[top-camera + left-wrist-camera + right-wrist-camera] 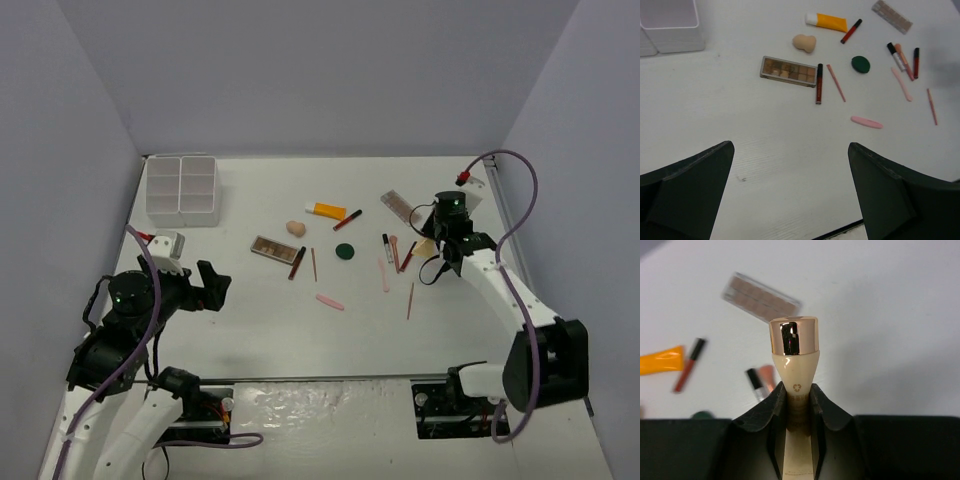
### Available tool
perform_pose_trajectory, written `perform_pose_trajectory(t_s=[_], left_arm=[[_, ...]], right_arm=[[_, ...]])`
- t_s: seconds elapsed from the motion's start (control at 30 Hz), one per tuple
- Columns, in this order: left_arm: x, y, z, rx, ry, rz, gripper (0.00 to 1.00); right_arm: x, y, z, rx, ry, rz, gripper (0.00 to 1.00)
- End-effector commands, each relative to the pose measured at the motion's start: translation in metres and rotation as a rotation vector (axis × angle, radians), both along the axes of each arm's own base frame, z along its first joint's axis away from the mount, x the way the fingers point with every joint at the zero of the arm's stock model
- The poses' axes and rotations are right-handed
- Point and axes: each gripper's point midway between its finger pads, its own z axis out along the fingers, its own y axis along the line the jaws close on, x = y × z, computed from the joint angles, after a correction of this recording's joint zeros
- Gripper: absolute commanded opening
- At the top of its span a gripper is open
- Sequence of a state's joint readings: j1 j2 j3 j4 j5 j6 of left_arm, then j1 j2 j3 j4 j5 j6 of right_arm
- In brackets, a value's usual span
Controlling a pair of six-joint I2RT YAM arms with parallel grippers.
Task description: Organize the makeup
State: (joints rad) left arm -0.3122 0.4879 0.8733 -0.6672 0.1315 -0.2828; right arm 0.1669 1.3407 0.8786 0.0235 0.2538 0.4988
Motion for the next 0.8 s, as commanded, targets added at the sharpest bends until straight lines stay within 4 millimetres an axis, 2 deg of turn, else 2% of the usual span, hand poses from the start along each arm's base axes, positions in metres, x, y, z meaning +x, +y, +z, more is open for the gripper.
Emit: perform_pose_trajectory(t_s=[0.0,0.13,0.17,0.3,0.37,0.43,0.57,0.63,0.77], left_arm=[[0.009,-0.041,0.073,-0.206,-0.147,-0.15,0.97],[0.022,-0.065,0.098,-0.357,-0.16,-0.196,0.97],[0.026,-0.071,0.1,-0.394,-0.15,-0.202,0.97],[0.04,-0.099,0.121,-0.466,-0.204,-0.229,0.97],[0.046,-0.114,0.124,-0.458,-0.218,-0.219,0.97],[0.038,-0.154,0.125,-0.41,-0.223,-0.299,0.97],[0.038,-0.195,0.119,-0.32,-0.233,-0.308,0.95],[0.04,-0.216,0.118,-0.335,-0.233,-0.341,0.88],[0.048,-0.24,0.11,-0.35,-0.215,-0.36,0.71]], right_arm=[[-0.006,0.051,0.092,0.175,-0.259,0.06,0.08],[-0.02,0.091,0.138,0.308,-0.373,0.115,0.09],[-0.023,0.102,0.147,0.344,-0.395,0.131,0.09],[-0.03,0.129,0.172,0.448,-0.467,0.162,0.09],[-0.03,0.14,0.18,0.491,-0.488,0.175,0.09],[-0.031,0.154,0.186,0.536,-0.498,0.196,0.1],[-0.031,0.167,0.195,0.604,-0.516,0.21,0.1],[-0.032,0.173,0.196,0.632,-0.516,0.222,0.1],[-0.034,0.179,0.195,0.659,-0.508,0.234,0.1]])
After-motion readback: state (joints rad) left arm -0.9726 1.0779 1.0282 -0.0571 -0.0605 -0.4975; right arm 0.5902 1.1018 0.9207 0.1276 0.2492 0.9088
